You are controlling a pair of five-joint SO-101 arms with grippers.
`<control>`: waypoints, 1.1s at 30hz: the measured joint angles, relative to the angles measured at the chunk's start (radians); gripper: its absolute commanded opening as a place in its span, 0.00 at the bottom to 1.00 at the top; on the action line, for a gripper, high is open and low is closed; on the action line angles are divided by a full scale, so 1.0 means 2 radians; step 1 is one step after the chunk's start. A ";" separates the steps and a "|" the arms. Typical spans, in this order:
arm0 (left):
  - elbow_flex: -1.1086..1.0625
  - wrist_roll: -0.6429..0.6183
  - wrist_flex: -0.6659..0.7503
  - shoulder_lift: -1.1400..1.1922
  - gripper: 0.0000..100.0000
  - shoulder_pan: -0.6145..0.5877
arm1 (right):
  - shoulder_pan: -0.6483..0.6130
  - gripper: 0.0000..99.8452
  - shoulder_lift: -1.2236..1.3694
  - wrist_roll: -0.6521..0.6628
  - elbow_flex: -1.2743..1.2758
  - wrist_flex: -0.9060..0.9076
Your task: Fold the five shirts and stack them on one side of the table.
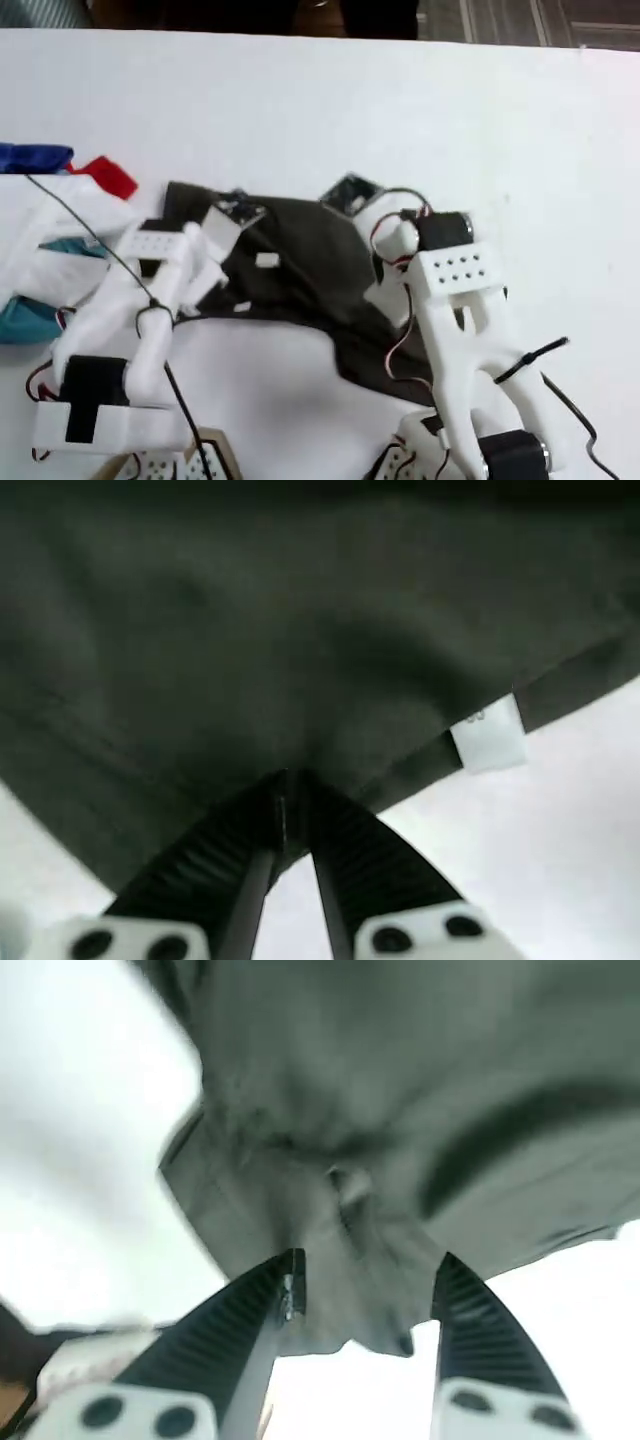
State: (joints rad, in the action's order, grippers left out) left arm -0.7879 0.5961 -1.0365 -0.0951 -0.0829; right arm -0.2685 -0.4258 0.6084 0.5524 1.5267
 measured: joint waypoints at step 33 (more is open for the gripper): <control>0.241 -0.018 -0.123 0.003 0.03 -0.048 | 0.114 0.21 0.326 -0.041 -0.209 -0.117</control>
State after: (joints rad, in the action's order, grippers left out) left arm -0.3061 0.5608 -1.2820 -0.0890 -0.1795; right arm -0.0399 0.2263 0.5255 0.1350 1.2919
